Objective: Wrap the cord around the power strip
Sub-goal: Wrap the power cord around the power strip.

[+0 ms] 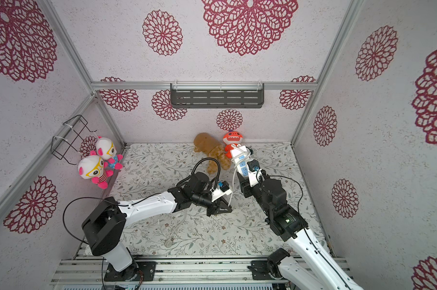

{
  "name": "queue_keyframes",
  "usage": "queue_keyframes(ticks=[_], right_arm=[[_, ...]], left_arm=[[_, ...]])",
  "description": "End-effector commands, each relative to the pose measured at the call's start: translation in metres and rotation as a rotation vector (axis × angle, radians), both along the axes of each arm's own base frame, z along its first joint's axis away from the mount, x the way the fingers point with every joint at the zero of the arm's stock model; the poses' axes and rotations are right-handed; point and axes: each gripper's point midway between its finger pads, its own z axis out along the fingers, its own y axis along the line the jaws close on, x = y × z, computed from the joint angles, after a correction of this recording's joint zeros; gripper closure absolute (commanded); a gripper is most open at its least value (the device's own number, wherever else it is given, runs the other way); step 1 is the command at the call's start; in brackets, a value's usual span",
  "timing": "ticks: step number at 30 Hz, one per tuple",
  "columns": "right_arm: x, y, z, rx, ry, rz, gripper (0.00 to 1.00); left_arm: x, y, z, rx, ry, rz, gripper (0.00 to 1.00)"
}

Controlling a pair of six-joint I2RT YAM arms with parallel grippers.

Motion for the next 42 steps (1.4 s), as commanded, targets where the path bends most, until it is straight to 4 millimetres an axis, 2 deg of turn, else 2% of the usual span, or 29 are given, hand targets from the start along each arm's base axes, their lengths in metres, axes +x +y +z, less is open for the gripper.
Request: queue_keyframes(ticks=[1, 6, 15, 17, 22, 25, 28, 31, 34, 42], right_arm=[[-0.001, -0.002, 0.046, 0.105, -0.104, -0.003, 1.0], [-0.001, 0.0, 0.051, 0.109, -0.105, 0.004, 1.0], [0.005, -0.003, 0.053, 0.085, -0.099, -0.023, 1.0], [0.007, -0.003, 0.051, 0.08, -0.092, -0.027, 1.0], [0.012, -0.018, 0.05, 0.062, -0.079, -0.065, 1.0], [0.017, -0.034, 0.044, 0.066, -0.038, -0.096, 1.0], [0.025, -0.04, 0.029, 0.062, 0.03, -0.083, 1.0], [0.027, -0.036, 0.015, 0.035, 0.074, -0.057, 1.0], [0.027, -0.03, 0.006, 0.016, 0.096, -0.023, 1.0], [0.016, -0.015, -0.027, -0.038, 0.206, 0.089, 1.0]], left_arm=[[0.006, -0.011, 0.001, -0.053, -0.032, 0.014, 0.75], [0.013, -0.018, -0.009, -0.074, -0.051, 0.02, 0.73], [0.014, -0.028, -0.028, -0.081, 0.023, 0.003, 0.71], [0.014, -0.029, -0.029, -0.083, 0.036, 0.001, 0.73], [0.013, -0.02, -0.027, -0.052, 0.027, 0.028, 0.87], [0.006, -0.006, -0.016, -0.001, -0.012, 0.033, 0.91], [-0.007, 0.006, 0.0, 0.061, -0.063, 0.0, 0.92], [-0.023, 0.018, 0.015, 0.146, -0.122, -0.063, 0.94], [-0.029, 0.029, 0.036, 0.196, -0.181, -0.1, 0.95], [-0.024, 0.051, 0.1, 0.222, -0.447, -0.135, 1.0]])
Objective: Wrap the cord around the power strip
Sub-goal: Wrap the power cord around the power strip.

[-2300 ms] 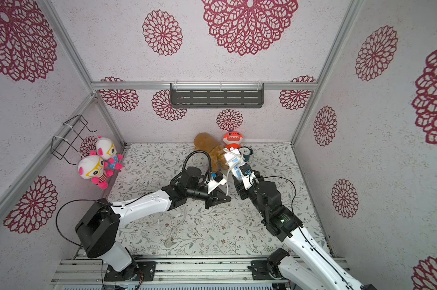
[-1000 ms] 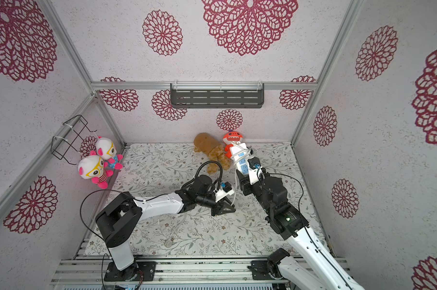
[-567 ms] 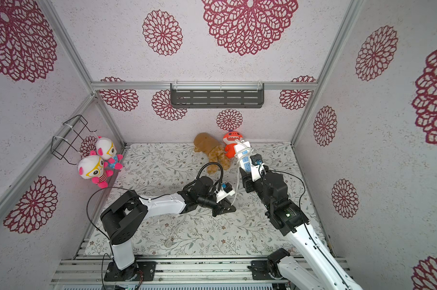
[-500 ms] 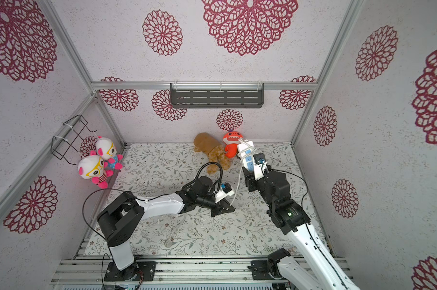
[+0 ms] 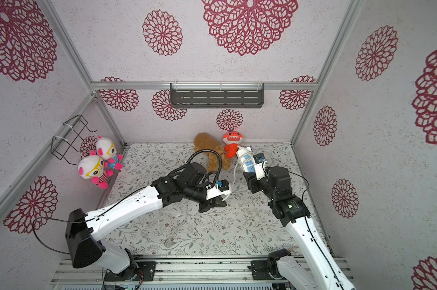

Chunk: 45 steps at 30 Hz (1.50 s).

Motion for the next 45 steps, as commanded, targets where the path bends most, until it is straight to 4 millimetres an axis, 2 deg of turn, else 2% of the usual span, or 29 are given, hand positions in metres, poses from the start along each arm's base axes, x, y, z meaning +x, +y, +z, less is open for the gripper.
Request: queue_keyframes(ticks=[1, 5, 10, 13, 17, 24, 30, 35, 38, 45], right_arm=[[-0.006, 0.009, 0.003, 0.006, -0.009, 0.068, 1.0], [-0.012, 0.018, -0.005, 0.023, 0.013, 0.12, 1.0], [-0.019, 0.028, -0.02, 0.02, 0.063, 0.184, 1.0], [-0.022, 0.032, -0.026, 0.009, 0.081, 0.207, 1.0], [-0.029, 0.038, -0.029, 0.014, 0.089, 0.248, 1.0], [-0.055, 0.065, -0.042, 0.024, 0.13, 0.436, 1.0], [-0.081, 0.085, -0.034, 0.076, 0.068, 0.573, 1.0], [-0.103, 0.099, -0.025, 0.117, 0.018, 0.676, 1.0], [-0.11, 0.106, -0.02, 0.135, 0.009, 0.716, 1.0], [-0.117, 0.116, -0.022, 0.147, 0.013, 0.759, 1.0]], left_arm=[[-0.01, 0.017, 0.019, 0.05, -0.112, -0.08, 1.0], [-0.02, 0.015, 0.044, 0.038, -0.113, -0.15, 1.0], [-0.032, 0.008, 0.061, 0.058, -0.128, -0.227, 1.0], [-0.038, 0.005, 0.067, 0.08, -0.126, -0.263, 1.0], [-0.036, 0.004, 0.071, 0.098, -0.145, -0.263, 1.0], [-0.014, 0.014, 0.091, 0.112, -0.293, -0.232, 1.0], [0.016, 0.033, 0.093, 0.187, -0.294, -0.177, 1.0], [0.037, 0.046, 0.087, 0.319, -0.343, -0.127, 1.0], [0.049, 0.054, 0.089, 0.373, -0.394, -0.089, 1.0], [0.054, 0.054, 0.108, 0.34, -0.46, -0.057, 1.0]])
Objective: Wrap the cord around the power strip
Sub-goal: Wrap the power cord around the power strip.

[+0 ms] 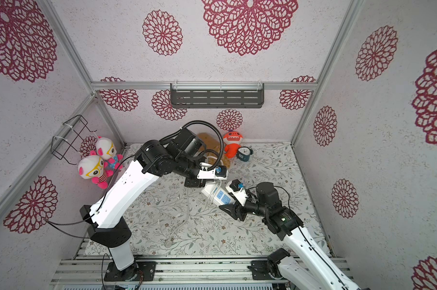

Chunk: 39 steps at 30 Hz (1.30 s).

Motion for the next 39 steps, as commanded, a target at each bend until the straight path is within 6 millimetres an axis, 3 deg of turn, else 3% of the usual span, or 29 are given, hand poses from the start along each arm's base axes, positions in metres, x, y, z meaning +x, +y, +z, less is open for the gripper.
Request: queue_keyframes(ticks=[1, 7, 12, 18, 21, 26, 32, 35, 39], right_arm=[[-0.005, 0.01, 0.027, 0.085, -0.078, 0.061, 1.0], [-0.022, 0.01, 0.077, 0.264, -0.193, 0.097, 1.0], [-0.033, 0.01, 0.114, 0.406, -0.239, 0.139, 1.0], [-0.035, 0.007, 0.138, 0.481, -0.322, 0.131, 1.0], [-0.027, -0.004, 0.15, 0.519, -0.401, 0.038, 1.0], [0.002, -0.026, 0.16, 0.492, -0.434, -0.189, 1.0], [0.029, -0.042, 0.151, 0.309, -0.382, -0.36, 1.0], [0.034, -0.049, 0.145, 0.225, -0.389, -0.4, 1.0], [0.047, -0.068, 0.149, 0.143, -0.428, -0.516, 1.0]], left_arm=[[0.006, 0.009, 0.01, 0.01, -0.063, 0.016, 1.0], [0.018, 0.02, 0.007, -0.064, 0.013, 0.057, 1.0], [0.035, 0.024, 0.018, -0.244, 0.107, 0.047, 1.0], [0.055, 0.017, 0.011, -0.329, 0.224, 0.048, 1.0], [0.063, 0.015, -0.008, -0.338, 0.31, 0.069, 1.0], [0.064, 0.012, -0.053, -0.334, 0.441, 0.125, 1.0], [0.081, 0.035, -0.088, -0.353, 0.328, 0.348, 1.0], [0.073, 0.049, -0.103, -0.347, 0.291, 0.407, 1.0], [0.041, 0.055, -0.13, -0.263, 0.324, 0.416, 1.0]])
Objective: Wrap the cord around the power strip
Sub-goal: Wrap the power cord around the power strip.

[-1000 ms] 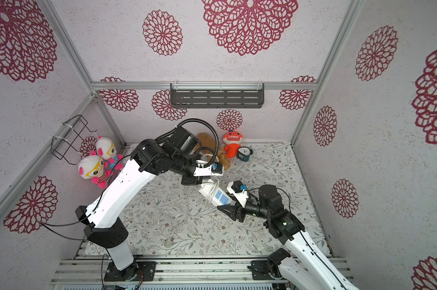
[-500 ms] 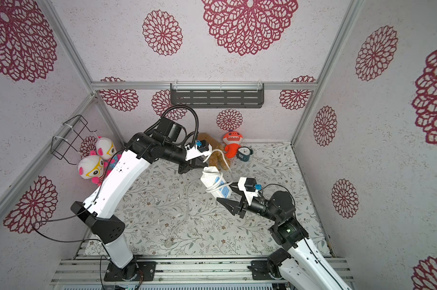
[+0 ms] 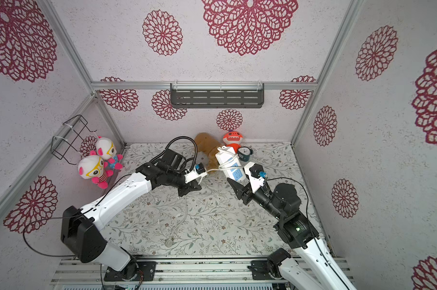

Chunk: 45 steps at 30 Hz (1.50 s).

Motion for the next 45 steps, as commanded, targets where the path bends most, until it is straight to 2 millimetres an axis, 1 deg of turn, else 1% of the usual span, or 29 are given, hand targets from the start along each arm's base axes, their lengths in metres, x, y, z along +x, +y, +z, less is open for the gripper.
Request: queue_keyframes(ticks=[1, 2, 4, 7, 9, 11, 14, 17, 19, 21, 23, 25, 26, 28, 31, 34, 36, 38, 41, 45], right_arm=[[0.015, -0.026, 0.016, -0.085, -0.043, -0.171, 1.0], [0.02, -0.028, 0.014, -0.115, -0.027, -0.194, 1.0], [0.028, -0.031, 0.007, -0.176, 0.002, -0.229, 1.0], [0.034, -0.034, 0.006, -0.239, 0.007, -0.254, 1.0], [0.038, -0.037, 0.001, -0.298, 0.03, -0.271, 1.0], [0.045, -0.039, -0.01, -0.363, 0.073, -0.293, 1.0], [0.052, -0.039, -0.024, -0.399, 0.108, -0.305, 1.0], [0.055, -0.035, -0.038, -0.421, 0.137, -0.289, 1.0], [0.06, -0.038, -0.046, -0.449, 0.164, -0.306, 1.0], [0.063, -0.036, -0.05, -0.454, 0.183, -0.302, 1.0], [0.064, -0.03, -0.053, -0.443, 0.193, -0.276, 1.0], [0.064, -0.025, -0.06, -0.441, 0.21, -0.253, 1.0], [0.065, -0.024, -0.065, -0.447, 0.222, -0.246, 1.0], [0.066, -0.022, -0.076, -0.453, 0.249, -0.239, 1.0], [0.061, -0.014, -0.09, -0.454, 0.278, -0.187, 1.0], [0.052, -0.006, -0.103, -0.448, 0.303, -0.119, 1.0], [0.046, -0.001, -0.11, -0.441, 0.32, -0.079, 1.0], [0.04, 0.004, -0.117, -0.433, 0.335, -0.032, 1.0], [0.028, 0.013, -0.123, -0.413, 0.348, 0.045, 1.0], [0.011, 0.022, -0.125, -0.381, 0.345, 0.14, 1.0]], left_arm=[[-0.006, -0.001, 0.003, 0.016, -0.053, 0.045, 1.0], [-0.012, 0.001, -0.001, 0.035, -0.044, 0.049, 1.0], [-0.024, 0.002, 0.0, 0.057, -0.048, 0.041, 1.0], [-0.047, 0.004, -0.001, 0.147, -0.082, -0.001, 1.0], [-0.063, 0.006, 0.0, 0.201, -0.092, -0.03, 1.0], [-0.078, 0.006, 0.008, 0.209, -0.083, -0.06, 1.0], [-0.101, -0.003, 0.023, 0.187, -0.084, -0.128, 1.0], [-0.113, -0.005, 0.035, 0.214, -0.122, -0.16, 1.0], [-0.122, -0.008, 0.043, 0.219, -0.124, -0.192, 1.0], [-0.135, -0.02, 0.051, 0.212, -0.11, -0.248, 1.0], [-0.144, -0.031, 0.058, 0.205, -0.101, -0.294, 1.0], [-0.147, -0.039, 0.065, 0.2, -0.108, -0.318, 1.0], [-0.15, -0.043, 0.072, 0.184, -0.117, -0.338, 1.0], [-0.153, -0.049, 0.083, 0.155, -0.143, -0.377, 1.0], [-0.149, -0.053, 0.088, 0.171, -0.187, -0.409, 1.0], [-0.132, -0.051, 0.092, 0.223, -0.274, -0.398, 1.0], [-0.121, -0.052, 0.101, 0.218, -0.323, -0.393, 1.0], [-0.108, -0.052, 0.114, 0.182, -0.357, -0.385, 1.0], [-0.091, -0.052, 0.13, 0.136, -0.387, -0.376, 1.0], [-0.077, -0.056, 0.139, 0.097, -0.394, -0.387, 1.0]])
